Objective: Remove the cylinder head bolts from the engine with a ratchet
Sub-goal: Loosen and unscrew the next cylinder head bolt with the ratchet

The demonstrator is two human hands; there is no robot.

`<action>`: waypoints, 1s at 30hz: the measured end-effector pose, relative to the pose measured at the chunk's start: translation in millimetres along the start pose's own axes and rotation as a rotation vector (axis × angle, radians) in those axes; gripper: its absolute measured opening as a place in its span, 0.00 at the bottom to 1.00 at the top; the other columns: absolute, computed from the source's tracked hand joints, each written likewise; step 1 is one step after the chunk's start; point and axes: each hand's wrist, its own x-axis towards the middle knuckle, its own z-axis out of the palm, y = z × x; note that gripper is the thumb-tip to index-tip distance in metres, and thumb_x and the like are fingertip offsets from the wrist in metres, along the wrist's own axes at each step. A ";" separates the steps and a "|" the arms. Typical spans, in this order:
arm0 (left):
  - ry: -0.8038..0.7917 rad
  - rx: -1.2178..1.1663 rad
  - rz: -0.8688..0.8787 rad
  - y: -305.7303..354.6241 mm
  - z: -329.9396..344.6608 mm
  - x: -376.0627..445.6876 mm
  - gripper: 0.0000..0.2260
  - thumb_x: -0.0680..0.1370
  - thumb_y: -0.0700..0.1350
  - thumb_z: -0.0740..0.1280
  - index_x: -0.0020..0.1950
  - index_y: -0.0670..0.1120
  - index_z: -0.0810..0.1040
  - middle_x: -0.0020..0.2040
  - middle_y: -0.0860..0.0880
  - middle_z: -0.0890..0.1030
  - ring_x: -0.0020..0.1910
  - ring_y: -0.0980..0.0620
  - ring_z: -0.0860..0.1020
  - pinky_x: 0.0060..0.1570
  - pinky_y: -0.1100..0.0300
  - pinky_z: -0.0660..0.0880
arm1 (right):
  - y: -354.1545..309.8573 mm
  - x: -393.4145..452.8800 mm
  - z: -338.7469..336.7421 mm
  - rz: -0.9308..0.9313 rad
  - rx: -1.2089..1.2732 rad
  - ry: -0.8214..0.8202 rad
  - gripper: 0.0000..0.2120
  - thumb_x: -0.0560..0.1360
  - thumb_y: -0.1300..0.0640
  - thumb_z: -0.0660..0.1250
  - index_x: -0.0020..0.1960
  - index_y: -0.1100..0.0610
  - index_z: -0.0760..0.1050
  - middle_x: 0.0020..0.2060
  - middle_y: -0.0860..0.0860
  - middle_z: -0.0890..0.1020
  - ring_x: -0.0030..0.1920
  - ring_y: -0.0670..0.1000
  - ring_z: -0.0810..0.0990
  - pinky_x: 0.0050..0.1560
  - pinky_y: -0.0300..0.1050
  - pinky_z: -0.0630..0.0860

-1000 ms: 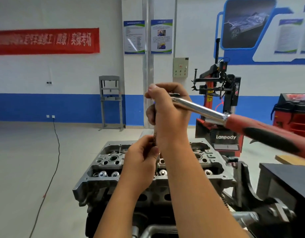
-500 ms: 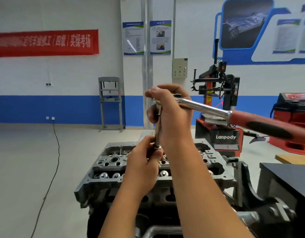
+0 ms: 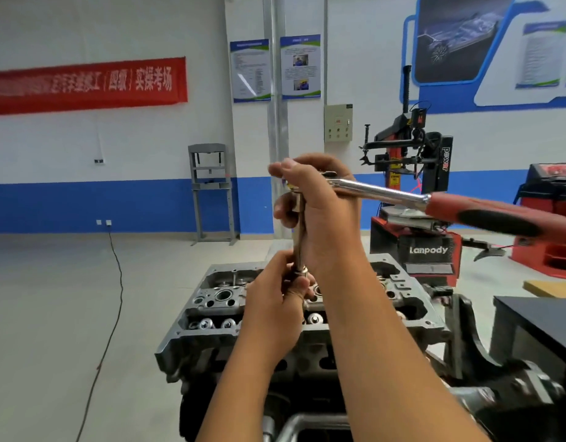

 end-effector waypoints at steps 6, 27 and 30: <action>0.022 0.001 0.056 -2.7 -4.9 0.9 0.19 0.79 0.29 0.63 0.45 0.54 0.76 0.37 0.59 0.82 0.33 0.60 0.77 0.33 0.68 0.74 | 11.3 -6.3 16.7 -0.238 -0.367 0.099 0.03 0.75 0.64 0.75 0.45 0.59 0.82 0.36 0.55 0.84 0.30 0.56 0.83 0.26 0.46 0.77; -0.052 0.013 0.026 -4.2 -8.8 -1.5 0.09 0.83 0.36 0.65 0.57 0.51 0.77 0.44 0.60 0.82 0.40 0.61 0.80 0.39 0.70 0.75 | -1.1 -0.2 1.9 0.060 0.019 -0.077 0.06 0.76 0.59 0.71 0.42 0.50 0.80 0.46 0.61 0.87 0.27 0.56 0.79 0.31 0.44 0.69; -0.005 0.011 0.034 -6.0 -5.3 1.0 0.12 0.82 0.33 0.65 0.56 0.50 0.79 0.43 0.58 0.83 0.43 0.59 0.82 0.40 0.67 0.77 | 4.8 -0.5 3.3 -0.115 -0.091 0.030 0.04 0.79 0.63 0.71 0.45 0.59 0.79 0.41 0.62 0.84 0.26 0.59 0.80 0.25 0.42 0.70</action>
